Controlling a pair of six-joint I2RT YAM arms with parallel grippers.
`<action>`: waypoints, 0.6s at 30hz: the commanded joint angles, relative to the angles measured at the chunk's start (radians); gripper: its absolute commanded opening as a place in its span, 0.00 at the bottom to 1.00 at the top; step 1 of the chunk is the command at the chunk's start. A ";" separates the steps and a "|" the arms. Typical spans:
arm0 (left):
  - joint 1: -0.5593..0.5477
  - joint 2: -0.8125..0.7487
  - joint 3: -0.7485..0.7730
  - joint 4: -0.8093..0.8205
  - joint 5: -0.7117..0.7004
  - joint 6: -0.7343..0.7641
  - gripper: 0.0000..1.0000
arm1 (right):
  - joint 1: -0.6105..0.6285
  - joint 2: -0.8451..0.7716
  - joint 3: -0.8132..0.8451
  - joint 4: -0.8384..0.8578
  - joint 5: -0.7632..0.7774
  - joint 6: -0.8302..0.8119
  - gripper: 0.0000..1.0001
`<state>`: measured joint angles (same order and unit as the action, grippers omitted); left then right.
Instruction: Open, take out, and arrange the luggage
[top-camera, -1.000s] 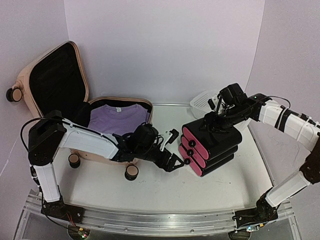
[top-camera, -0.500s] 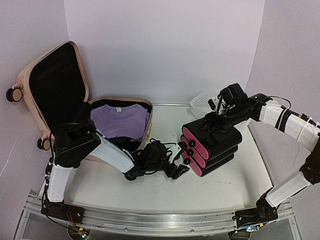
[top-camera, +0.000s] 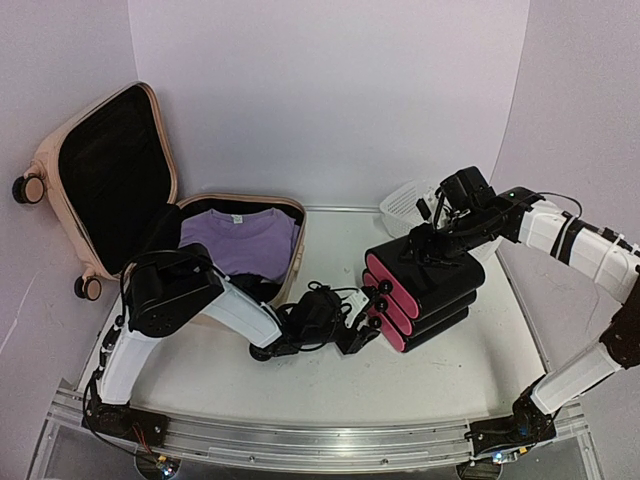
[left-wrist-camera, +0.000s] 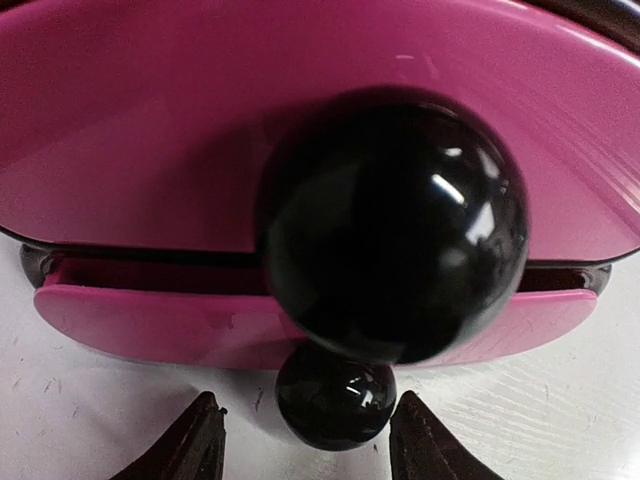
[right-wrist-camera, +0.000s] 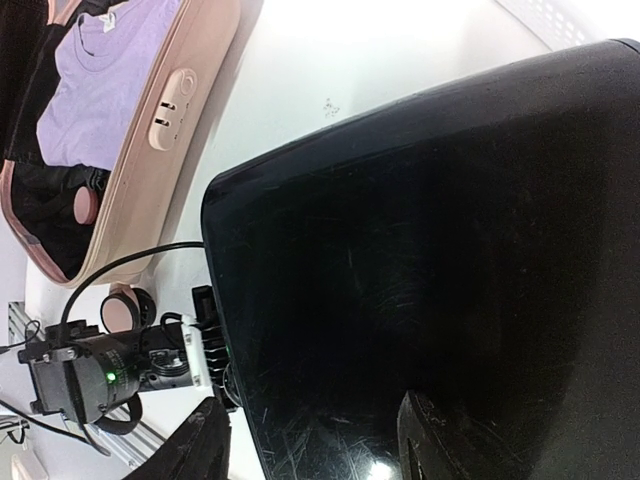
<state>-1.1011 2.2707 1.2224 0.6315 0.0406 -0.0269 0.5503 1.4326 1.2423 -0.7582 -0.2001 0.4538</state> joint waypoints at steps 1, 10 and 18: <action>-0.008 0.005 0.069 0.065 0.001 -0.009 0.57 | 0.003 0.012 -0.027 -0.130 -0.012 0.015 0.59; -0.008 0.022 0.119 0.051 0.031 -0.025 0.56 | 0.004 0.023 -0.032 -0.129 -0.023 0.019 0.58; -0.008 -0.006 0.100 0.048 0.027 -0.029 0.42 | 0.004 0.021 -0.035 -0.128 -0.020 0.020 0.58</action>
<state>-1.1019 2.3093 1.2774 0.6029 0.0593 -0.0589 0.5503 1.4319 1.2423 -0.7605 -0.2173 0.4541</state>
